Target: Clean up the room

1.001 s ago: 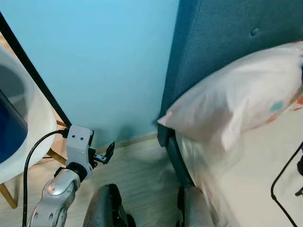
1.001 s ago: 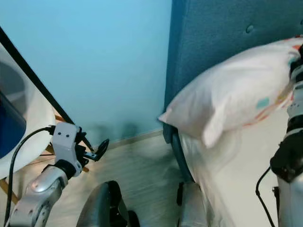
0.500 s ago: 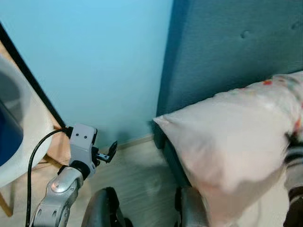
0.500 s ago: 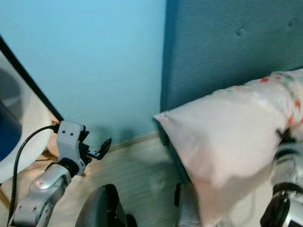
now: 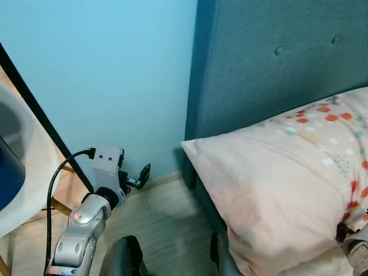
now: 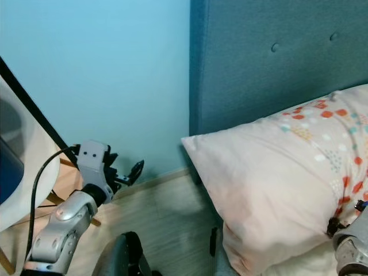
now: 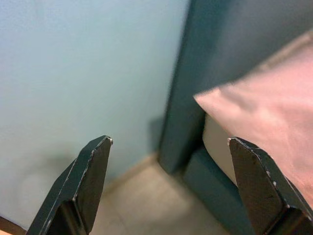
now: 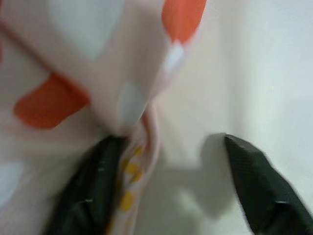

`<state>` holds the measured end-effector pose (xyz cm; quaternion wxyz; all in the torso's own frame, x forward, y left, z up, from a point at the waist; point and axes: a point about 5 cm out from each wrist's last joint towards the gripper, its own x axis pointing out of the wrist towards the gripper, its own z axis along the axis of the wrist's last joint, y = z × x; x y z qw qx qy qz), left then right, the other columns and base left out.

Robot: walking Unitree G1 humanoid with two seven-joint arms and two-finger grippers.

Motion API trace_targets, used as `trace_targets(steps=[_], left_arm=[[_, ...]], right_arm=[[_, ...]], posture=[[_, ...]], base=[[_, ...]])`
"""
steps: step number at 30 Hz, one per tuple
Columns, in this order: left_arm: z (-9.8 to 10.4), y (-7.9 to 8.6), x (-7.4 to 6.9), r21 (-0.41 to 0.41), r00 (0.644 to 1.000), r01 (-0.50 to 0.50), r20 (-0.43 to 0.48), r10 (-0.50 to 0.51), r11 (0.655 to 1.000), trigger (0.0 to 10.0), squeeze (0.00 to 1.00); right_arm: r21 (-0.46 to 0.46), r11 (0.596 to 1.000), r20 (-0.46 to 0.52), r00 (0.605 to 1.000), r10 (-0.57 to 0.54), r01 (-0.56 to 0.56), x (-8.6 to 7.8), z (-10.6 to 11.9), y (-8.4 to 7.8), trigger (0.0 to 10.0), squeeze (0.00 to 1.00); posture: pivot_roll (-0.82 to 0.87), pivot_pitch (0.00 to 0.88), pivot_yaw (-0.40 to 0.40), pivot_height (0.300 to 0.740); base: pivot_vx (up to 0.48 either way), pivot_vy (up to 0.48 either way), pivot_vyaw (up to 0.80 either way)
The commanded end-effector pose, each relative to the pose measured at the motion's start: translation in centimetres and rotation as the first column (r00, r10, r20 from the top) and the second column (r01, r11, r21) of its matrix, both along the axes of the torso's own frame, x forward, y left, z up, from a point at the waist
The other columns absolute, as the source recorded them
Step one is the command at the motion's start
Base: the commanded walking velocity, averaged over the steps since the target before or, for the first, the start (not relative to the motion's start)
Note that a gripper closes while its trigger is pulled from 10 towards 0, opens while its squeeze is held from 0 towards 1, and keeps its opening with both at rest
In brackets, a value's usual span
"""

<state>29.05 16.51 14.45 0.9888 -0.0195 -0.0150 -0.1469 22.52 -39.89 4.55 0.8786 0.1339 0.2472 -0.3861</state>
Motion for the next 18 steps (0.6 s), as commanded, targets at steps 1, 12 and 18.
trace_targets(steps=[1, 12, 18], left_arm=[[-0.3, 0.7, 0.1, -0.021, 1.0, -0.029, -0.011, 0.029, 0.999, 10.0, 0.0], [0.2, 1.1, 0.6, -0.028, 0.999, -0.037, 0.018, 0.038, 0.999, 10.0, 0.0], [0.3, 0.7, 0.9, -0.035, 0.999, -0.025, 0.032, 0.026, 0.999, 10.0, 0.0]], right_arm=[[-0.037, 0.999, -0.014, 1.0, -0.007, 0.006, 0.0, 0.8, -0.7, 10.0, 1.0], [-0.305, 0.91, 0.46, 0.794, 0.399, -0.281, 6.7, 11.4, 1.3, 10.0, 1.0], [-0.415, 0.719, 0.544, 0.481, 0.687, -0.558, 9.3, 16.1, 6.6, 10.0, 0.47]], posture=[[-0.04, 0.154, -0.01, 0.567], [-0.05, 0.124, -0.01, 0.567], [-0.05, 0.113, -0.017, 0.567]], base=[[0.0, 0.0, 0.0], [0.0, 0.0, 0.0], [0.0, 0.0, 0.0]])
